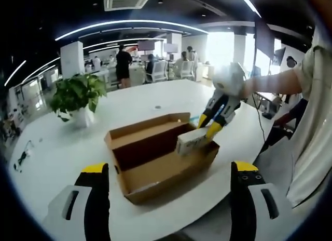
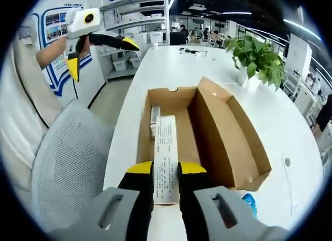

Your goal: Operate the shoe box by opening the lid, removing the specified soft item, and placing it in the target area until the item is outside and the box remains undamaged.

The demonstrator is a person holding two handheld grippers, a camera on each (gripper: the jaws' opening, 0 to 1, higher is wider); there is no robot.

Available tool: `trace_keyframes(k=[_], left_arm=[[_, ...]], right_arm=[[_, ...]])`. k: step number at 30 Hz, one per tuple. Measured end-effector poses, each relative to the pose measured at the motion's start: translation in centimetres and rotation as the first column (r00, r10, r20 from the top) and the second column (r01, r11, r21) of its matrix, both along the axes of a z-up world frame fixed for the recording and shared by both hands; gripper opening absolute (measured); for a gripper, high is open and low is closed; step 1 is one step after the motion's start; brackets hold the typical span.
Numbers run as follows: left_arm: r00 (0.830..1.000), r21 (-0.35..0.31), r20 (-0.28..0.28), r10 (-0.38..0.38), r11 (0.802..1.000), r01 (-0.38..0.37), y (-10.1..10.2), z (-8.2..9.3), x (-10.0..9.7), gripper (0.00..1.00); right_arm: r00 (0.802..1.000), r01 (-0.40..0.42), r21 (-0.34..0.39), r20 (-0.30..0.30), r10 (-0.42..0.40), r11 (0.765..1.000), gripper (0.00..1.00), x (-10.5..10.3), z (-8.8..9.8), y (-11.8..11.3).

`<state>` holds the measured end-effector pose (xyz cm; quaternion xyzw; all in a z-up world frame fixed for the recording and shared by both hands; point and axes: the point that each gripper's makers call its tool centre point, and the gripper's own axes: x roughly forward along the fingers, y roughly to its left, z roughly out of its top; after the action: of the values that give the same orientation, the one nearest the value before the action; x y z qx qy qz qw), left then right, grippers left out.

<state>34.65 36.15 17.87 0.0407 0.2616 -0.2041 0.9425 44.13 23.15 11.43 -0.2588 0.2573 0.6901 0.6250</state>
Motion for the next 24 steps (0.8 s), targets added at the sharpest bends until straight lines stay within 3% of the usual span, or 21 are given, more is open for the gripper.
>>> trace_keyframes(k=[4, 16, 24], left_arm=[[1.0, -0.002, -0.005, -0.023, 1.0, 0.023, -0.7, -0.1, -0.2, 1.0], [0.998, 0.001, -0.012, -0.058, 0.998, 0.058, -1.9, -0.4, -0.1, 1.0], [0.998, -0.002, -0.017, -0.062, 0.998, 0.062, -2.5, -0.7, 0.2, 1.0]], right_arm=[[0.999, 0.001, -0.007, 0.038, -0.001, 1.0, 0.15, 0.2, 1.1, -1.1], [0.998, 0.046, 0.023, 0.053, -0.047, 0.999, 0.14, 0.8, 2.9, -3.5], [0.995, 0.062, 0.017, 0.071, -0.063, 0.998, 0.14, 2.3, 3.4, -5.7]])
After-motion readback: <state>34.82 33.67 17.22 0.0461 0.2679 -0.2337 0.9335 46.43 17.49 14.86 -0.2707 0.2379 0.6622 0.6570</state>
